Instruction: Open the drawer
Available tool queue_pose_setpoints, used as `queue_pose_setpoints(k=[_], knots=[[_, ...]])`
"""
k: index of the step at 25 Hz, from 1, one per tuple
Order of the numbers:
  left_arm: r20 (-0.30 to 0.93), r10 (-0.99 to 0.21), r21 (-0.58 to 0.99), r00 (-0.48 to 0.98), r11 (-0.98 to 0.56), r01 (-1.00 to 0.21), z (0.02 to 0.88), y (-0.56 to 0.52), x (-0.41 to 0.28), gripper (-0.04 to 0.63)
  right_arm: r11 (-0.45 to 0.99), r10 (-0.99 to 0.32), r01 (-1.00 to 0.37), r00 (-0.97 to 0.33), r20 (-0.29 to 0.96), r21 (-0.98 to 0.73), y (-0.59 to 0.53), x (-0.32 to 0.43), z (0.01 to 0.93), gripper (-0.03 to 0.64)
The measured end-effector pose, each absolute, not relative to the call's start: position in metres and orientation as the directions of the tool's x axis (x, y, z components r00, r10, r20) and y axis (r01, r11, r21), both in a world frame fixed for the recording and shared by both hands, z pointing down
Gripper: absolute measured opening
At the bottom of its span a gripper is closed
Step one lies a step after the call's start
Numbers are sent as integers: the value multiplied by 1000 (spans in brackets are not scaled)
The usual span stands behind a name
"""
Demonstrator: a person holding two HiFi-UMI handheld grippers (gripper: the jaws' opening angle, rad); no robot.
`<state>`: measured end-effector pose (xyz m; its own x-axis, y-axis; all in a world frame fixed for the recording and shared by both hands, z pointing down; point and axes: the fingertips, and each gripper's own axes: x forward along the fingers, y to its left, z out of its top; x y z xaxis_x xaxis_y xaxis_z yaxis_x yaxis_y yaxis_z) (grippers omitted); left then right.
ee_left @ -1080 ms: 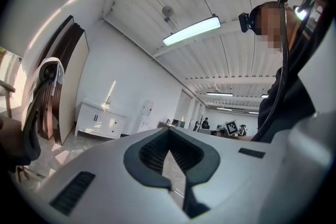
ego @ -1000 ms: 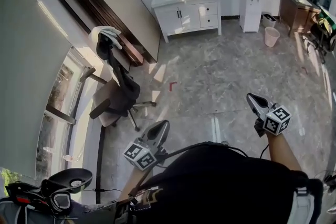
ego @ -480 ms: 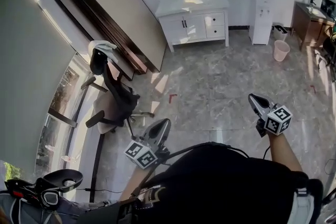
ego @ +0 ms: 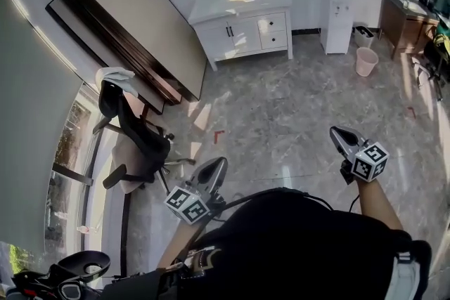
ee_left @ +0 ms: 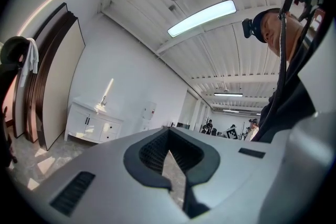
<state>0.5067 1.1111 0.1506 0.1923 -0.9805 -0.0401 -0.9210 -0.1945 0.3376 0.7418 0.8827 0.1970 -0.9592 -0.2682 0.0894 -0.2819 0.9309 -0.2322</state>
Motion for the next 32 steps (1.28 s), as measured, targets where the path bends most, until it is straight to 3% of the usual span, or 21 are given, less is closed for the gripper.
queue_pose_setpoints(k=[7, 17, 24, 32], knots=[[-66, -958, 314, 279, -286, -905, 134, 1057, 416, 2, 906, -368, -375, -927, 72, -198, 847, 672, 175, 2], [-84, -938, 305, 335, -345, -888, 122, 1031, 265, 2, 909, -387, -392, -920, 63, -143, 844, 519, 149, 2], [-84, -957, 322, 279, -291, -901, 129, 1036, 181, 2, 924, -340, -353, -934, 107, -146, 838, 431, 158, 2], [-77, -975, 347, 209, -223, -911, 146, 1017, 135, 2, 944, -278, -293, -954, 113, -154, 793, 370, 163, 2]])
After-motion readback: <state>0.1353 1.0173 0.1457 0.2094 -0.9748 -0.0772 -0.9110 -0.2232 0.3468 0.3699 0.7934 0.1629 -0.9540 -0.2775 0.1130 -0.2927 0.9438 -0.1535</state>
